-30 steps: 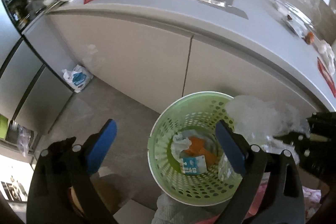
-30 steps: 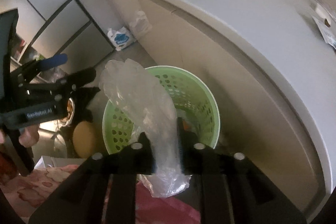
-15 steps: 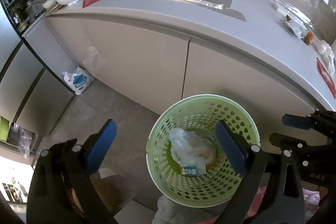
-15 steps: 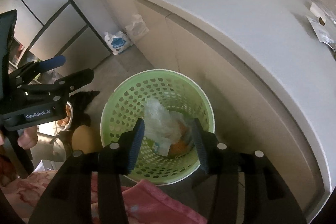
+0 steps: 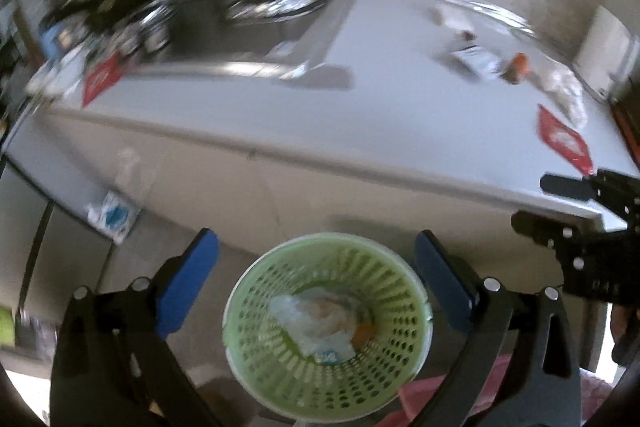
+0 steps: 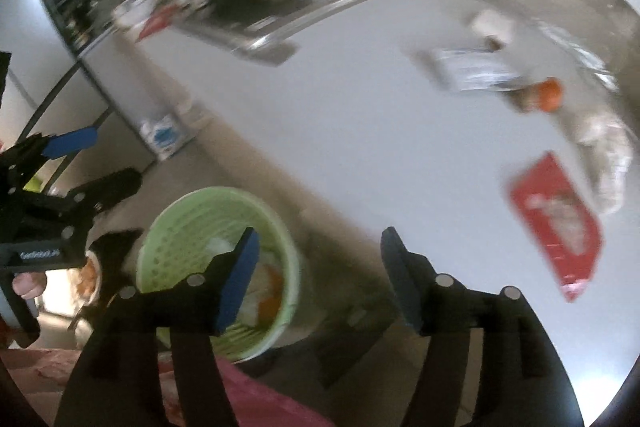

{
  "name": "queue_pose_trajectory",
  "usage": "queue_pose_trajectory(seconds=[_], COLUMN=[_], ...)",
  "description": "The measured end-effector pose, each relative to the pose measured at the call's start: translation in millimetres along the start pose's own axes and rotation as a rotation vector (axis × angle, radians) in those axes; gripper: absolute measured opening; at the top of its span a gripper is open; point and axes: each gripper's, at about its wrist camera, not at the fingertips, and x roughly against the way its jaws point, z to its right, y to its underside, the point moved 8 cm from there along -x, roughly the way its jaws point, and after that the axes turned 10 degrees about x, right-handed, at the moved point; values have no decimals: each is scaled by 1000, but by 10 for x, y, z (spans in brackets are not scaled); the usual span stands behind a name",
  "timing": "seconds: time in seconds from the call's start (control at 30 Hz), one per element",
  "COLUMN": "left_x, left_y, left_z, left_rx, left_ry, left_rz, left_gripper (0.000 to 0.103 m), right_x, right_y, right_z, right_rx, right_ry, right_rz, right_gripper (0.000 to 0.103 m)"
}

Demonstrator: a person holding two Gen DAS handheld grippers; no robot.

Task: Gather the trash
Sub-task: 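Move both tools back over the counter toward the remaining tissue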

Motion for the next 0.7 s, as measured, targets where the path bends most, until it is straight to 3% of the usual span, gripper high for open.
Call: queue_pose_trajectory(seconds=[0.33, 0.7], left_x=[-195, -779], left_y=[-736, -1801], left_z=[1135, 2126], left_rx=[-178, -185], left_ry=[109, 173], left_rz=[43, 42], left_gripper=[95, 95], right_x=[259, 388], right_y=[40, -174], right_z=[1363, 2611], right_rx=[-173, -316], right_ry=[197, 335], right_rz=[54, 123], right_gripper=[73, 81])
